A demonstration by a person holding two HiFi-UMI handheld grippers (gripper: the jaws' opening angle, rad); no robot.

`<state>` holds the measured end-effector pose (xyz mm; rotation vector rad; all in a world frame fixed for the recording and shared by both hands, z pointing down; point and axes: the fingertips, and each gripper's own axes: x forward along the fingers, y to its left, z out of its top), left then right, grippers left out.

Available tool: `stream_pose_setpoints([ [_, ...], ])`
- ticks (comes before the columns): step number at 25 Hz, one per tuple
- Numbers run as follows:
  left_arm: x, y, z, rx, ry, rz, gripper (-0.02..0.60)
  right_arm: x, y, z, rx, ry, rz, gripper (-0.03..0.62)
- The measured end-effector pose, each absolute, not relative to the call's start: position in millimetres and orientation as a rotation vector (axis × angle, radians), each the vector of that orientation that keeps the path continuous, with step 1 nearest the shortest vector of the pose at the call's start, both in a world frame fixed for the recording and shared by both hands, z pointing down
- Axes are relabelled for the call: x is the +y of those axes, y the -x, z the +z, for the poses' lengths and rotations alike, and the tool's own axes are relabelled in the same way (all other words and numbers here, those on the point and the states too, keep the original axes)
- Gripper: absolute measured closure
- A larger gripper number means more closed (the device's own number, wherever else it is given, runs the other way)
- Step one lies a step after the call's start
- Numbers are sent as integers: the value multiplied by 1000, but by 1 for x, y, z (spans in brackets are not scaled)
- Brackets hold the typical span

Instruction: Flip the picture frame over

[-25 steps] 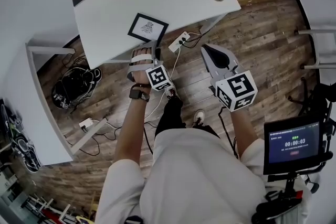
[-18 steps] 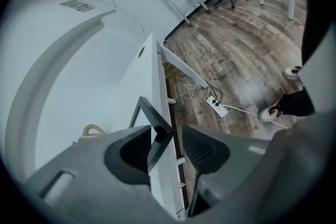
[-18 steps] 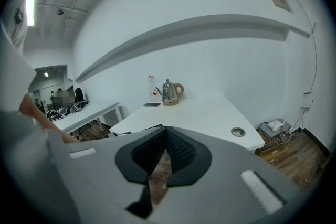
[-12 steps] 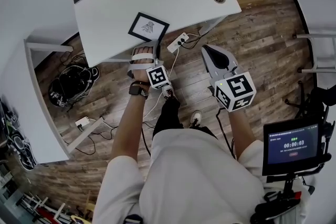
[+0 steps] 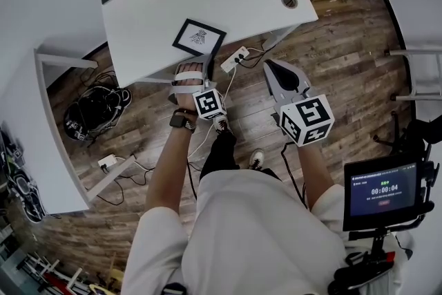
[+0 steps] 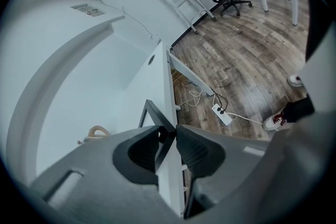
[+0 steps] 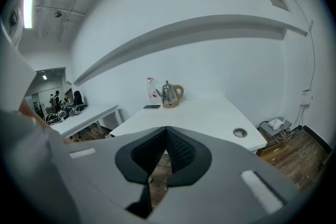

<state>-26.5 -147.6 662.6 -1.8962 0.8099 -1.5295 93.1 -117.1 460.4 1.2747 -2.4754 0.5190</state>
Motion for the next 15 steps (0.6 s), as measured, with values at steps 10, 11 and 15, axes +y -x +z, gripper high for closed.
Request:
stream_pose_setpoints([
  [10, -148, 25, 637, 868, 1953, -1469, 486, -123, -89, 449, -2492, -1279, 506, 592],
  [11, -147, 25, 633, 878, 1962, -1462, 488, -122, -89, 448, -2492, -1281, 506, 592],
  [15, -148, 23, 619, 914, 2010, -1443, 492, -121, -91, 442, -2498, -1291, 501, 591],
])
